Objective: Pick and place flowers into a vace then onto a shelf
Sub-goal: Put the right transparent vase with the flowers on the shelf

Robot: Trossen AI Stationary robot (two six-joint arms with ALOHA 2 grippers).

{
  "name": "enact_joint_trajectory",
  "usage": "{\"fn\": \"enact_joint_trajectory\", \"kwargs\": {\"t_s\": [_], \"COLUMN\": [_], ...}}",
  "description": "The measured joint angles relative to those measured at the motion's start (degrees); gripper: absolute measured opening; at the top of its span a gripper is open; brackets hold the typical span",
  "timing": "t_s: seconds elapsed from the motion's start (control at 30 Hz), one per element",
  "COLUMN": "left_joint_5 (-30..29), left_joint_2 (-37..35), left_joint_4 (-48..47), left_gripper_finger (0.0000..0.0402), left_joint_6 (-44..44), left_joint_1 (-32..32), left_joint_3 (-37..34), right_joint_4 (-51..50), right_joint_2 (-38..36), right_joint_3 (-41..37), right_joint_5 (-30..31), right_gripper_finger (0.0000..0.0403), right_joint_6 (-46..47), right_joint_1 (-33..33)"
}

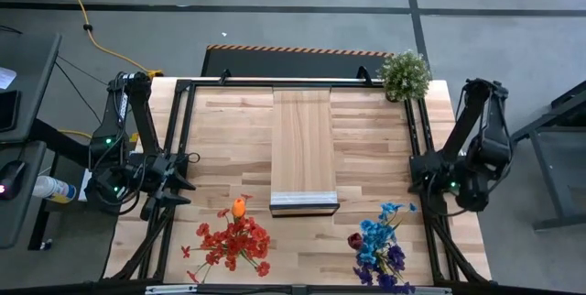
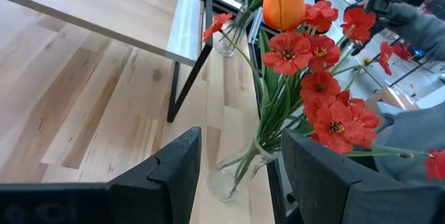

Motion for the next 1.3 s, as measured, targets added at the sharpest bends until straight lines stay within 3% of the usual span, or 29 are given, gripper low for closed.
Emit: {"fn": "enact_joint_trajectory", "kwargs": {"t_s": [0.3, 0.67, 1.3], "left_joint_5": [0.0, 0.2, 4.2], "left_joint_2": [0.0, 0.0, 0.0], "left_joint_4": [-0.1, -1.4, -0.7], "left_gripper_finger": [0.0232, 0.0232, 0.0232], "left_joint_6": [0.0, 0.2, 0.0], "left_joint_1": [0.0, 0.0, 0.0], "left_joint_3": [0.0, 0.0, 0.0], "right_joint_4": [3.5, 1.8, 1.1], "right_joint_2": [0.0, -0.4, -0.4], "right_joint_3": [-5.2, -5.1, -5.0], "right_joint_5": [0.0, -3.4, -3.8], "right_gripper_finger": [0.0007, 0.0001, 0.0000], "right_joint_6": [-0.2, -0.2, -0.1], "right_joint_1": [0.0, 0.0, 0.0]}}
